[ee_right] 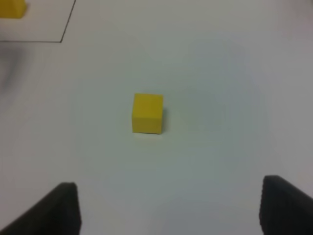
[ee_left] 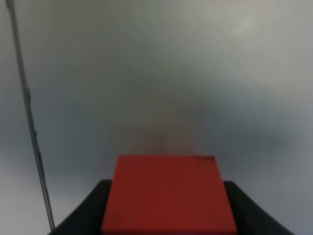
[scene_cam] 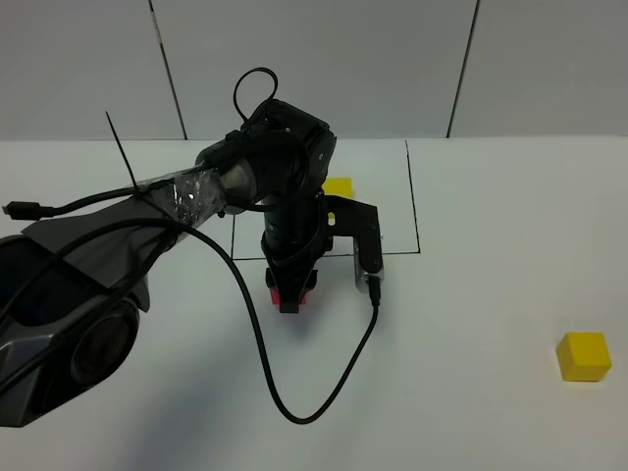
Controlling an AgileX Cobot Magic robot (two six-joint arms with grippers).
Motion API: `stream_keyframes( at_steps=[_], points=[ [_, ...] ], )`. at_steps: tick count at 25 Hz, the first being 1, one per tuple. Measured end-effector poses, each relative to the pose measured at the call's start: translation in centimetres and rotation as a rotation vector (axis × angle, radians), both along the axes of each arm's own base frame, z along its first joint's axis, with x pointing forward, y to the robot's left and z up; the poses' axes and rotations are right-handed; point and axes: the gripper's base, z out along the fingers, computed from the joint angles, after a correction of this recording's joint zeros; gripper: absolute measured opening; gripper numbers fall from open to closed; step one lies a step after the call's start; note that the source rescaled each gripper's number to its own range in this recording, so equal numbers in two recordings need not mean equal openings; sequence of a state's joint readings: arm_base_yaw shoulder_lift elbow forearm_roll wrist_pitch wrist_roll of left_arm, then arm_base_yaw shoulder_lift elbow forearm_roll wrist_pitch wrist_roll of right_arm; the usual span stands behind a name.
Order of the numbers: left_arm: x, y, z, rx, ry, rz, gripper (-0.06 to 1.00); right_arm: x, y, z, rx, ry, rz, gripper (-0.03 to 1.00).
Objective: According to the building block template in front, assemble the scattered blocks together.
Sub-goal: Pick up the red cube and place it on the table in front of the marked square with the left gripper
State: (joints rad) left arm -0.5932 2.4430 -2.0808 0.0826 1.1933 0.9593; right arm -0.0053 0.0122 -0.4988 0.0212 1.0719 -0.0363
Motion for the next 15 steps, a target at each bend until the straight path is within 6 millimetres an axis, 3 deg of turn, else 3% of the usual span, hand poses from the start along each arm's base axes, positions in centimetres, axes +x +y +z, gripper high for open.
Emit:
stream_keyframes(
  at_steps=[15],
  points=[
    [-0.32,-0.51,-0.35,-0.048,0.04,-0.007,0.0,0.0,0.0,0.0,0.0,0.0,0.0,0.55]
  ],
)
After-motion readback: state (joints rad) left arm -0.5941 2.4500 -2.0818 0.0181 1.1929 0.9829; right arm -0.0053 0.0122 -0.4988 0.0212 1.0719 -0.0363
